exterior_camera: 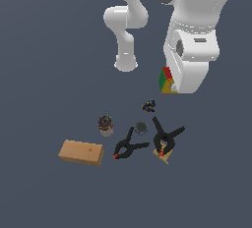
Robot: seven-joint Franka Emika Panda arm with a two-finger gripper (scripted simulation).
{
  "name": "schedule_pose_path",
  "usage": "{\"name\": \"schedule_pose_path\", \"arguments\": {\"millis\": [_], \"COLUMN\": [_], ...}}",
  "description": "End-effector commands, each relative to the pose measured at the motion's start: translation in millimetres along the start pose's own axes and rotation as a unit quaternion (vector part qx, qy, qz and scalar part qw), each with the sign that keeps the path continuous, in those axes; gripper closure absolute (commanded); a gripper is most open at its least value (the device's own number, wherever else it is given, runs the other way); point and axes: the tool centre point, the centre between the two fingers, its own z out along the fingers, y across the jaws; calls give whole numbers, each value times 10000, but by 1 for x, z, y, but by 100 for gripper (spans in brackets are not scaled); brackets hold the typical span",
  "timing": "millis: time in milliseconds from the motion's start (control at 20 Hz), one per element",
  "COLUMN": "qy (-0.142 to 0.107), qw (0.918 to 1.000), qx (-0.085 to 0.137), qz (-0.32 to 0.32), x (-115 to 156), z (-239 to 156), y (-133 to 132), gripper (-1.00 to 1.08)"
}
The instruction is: Pick up a designated object from a clutter of objects.
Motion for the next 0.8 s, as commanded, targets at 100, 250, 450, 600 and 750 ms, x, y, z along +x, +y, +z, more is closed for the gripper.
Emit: {"name": "schedule_pose_path", "arguments": {"millis": [100, 250, 450, 600, 750], "qy": [5, 8, 11, 11, 14], "qw": [10000, 10000, 10000, 10000, 10000], "qx": [-3, -2, -2, -2, -1], "qz": [6, 7, 8, 8, 9], "x": [35, 54, 72, 82, 89], "z": [-34, -52, -69, -78, -84], "y": [4, 7, 10, 12, 14], "gripper": [108, 108, 108, 108, 108]}}
